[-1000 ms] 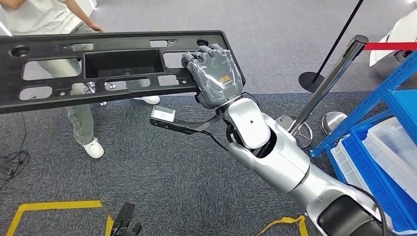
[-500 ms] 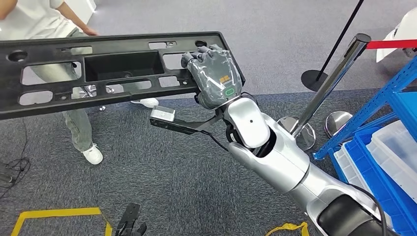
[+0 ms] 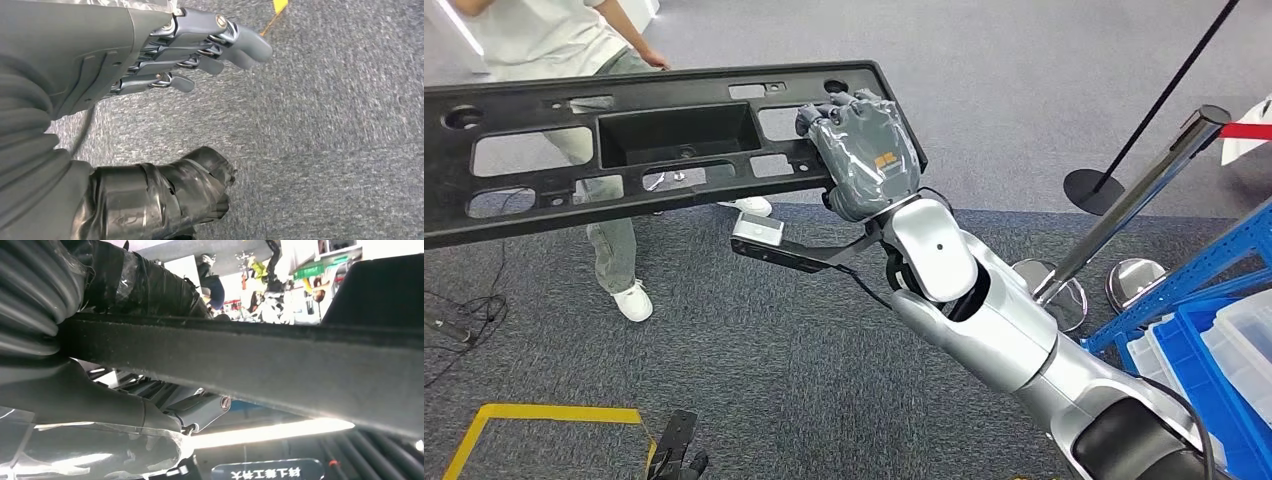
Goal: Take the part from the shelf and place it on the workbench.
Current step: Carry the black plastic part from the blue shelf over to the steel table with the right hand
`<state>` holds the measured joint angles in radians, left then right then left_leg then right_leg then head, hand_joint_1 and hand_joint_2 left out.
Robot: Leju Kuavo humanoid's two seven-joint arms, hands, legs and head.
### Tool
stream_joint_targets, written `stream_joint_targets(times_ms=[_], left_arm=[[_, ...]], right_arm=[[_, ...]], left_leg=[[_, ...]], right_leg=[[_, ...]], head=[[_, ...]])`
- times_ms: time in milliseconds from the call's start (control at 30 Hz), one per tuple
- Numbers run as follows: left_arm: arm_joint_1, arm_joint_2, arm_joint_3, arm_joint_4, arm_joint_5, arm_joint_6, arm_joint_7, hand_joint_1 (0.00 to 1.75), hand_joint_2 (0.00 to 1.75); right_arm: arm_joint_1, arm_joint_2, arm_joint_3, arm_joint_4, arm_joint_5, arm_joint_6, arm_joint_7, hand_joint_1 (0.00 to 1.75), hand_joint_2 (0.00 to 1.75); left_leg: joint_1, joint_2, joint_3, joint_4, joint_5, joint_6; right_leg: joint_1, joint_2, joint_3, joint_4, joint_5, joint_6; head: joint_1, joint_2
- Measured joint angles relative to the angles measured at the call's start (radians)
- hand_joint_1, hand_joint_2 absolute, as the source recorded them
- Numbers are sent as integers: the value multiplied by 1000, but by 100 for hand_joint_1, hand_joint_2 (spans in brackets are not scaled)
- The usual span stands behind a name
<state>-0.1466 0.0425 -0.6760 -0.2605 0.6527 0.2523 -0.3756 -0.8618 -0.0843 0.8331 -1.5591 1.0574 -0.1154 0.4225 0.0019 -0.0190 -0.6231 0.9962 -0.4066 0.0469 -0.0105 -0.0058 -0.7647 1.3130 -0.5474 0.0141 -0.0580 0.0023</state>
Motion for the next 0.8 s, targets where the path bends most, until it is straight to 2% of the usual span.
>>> stream_joint_targets(times_ms=[33,67,133,167,200,267,300,367,400,467,500,533,567,633,700,733,800], left_arm=[[2,0,0,0,0,0,-2,0,175],[5,0,0,0,1,-1,-4,0,175],[8,0,0,0,3,-2,-7,0,175],[9,1,0,0,3,-3,-9,0,175],[9,2,0,0,3,-4,-9,0,175],[12,8,0,0,3,-6,-9,0,175],[15,10,0,0,2,-8,-8,0,175],[18,13,0,0,0,-13,-6,0,175],[19,13,0,0,-1,-16,-6,0,175],[17,14,0,0,-2,-19,-5,0,175],[18,15,0,0,-2,-20,-5,0,175],[18,15,0,0,-2,-21,-5,0,175],[18,16,0,0,-3,-21,-5,0,175],[16,18,0,0,-4,-22,-5,0,175],[9,20,0,0,-4,-22,-5,0,175],[6,21,0,0,-4,-22,-4,0,175],[4,25,0,0,-5,-23,-3,0,175]], right_arm=[[2,-3,0,-2,1,3,1,175,175],[3,-6,0,-5,3,7,3,175,175],[3,-9,0,-13,10,17,6,175,175],[1,-10,0,-20,15,22,7,175,175],[0,-11,0,-26,19,28,10,175,175],[-3,-13,0,-35,28,42,14,175,175],[-6,-14,0,-39,31,50,16,175,175],[-13,-14,0,-47,37,60,18,175,175],[-16,-14,0,-51,39,63,18,175,175],[-20,-14,0,-56,40,68,19,175,175],[-21,-14,0,-58,41,70,20,175,175],[-21,-14,0,-59,42,73,20,175,175],[-22,-14,0,-60,44,75,20,175,175],[-26,-14,0,-64,46,77,20,175,175],[-37,-15,0,-67,41,77,19,175,175],[-43,-15,0,-67,37,76,18,175,175],[-50,-15,0,-69,31,76,17,175,175]], left_leg=[[0,-10,-1,4,-2,-1],[0,-21,-2,9,-4,-3],[0,-42,-10,27,-13,-12],[0,-52,-17,37,-17,-17],[0,-59,-24,44,-19,-23],[3,-74,-32,46,-18,-33],[3,-69,-34,49,-20,-38],[3,-38,-56,93,-47,-49],[4,-16,-79,141,-73,-55],[9,3,-139,262,-124,-64],[10,6,-159,300,-133,-66],[10,9,-162,305,-125,-66],[10,13,-145,271,-101,-64],[3,45,-75,137,-44,-52],[-10,76,-28,47,-21,-37],[-14,78,-25,36,-24,-31],[-11,56,-20,27,-17,-21]], right_leg=[[-1,1,2,-3,12,0],[-3,5,23,-45,40,1],[-10,38,88,-174,94,0],[-12,51,110,-219,107,-1],[-12,61,120,-241,109,-3],[-10,49,120,-243,108,-13],[-11,41,121,-245,109,-19],[-15,23,123,-249,111,-30],[-14,14,124,-250,110,-33],[-11,-5,124,-250,108,-37],[-10,-15,124,-250,107,-38],[-9,-25,125,-250,105,-38],[-9,-35,126,-250,104,-37],[-6,-53,131,-250,101,-34],[-2,-70,136,-253,98,-27],[0,-78,138,-257,98,-23],[1,-88,144,-262,96,-12]], head=[[0,0],[0,0],[0,0],[-1,0],[-1,0],[-1,0],[-1,0],[-9,0],[-13,0],[-16,0],[-16,0],[-16,0],[-16,0],[-16,0],[-16,0],[-16,0],[-15,0]])
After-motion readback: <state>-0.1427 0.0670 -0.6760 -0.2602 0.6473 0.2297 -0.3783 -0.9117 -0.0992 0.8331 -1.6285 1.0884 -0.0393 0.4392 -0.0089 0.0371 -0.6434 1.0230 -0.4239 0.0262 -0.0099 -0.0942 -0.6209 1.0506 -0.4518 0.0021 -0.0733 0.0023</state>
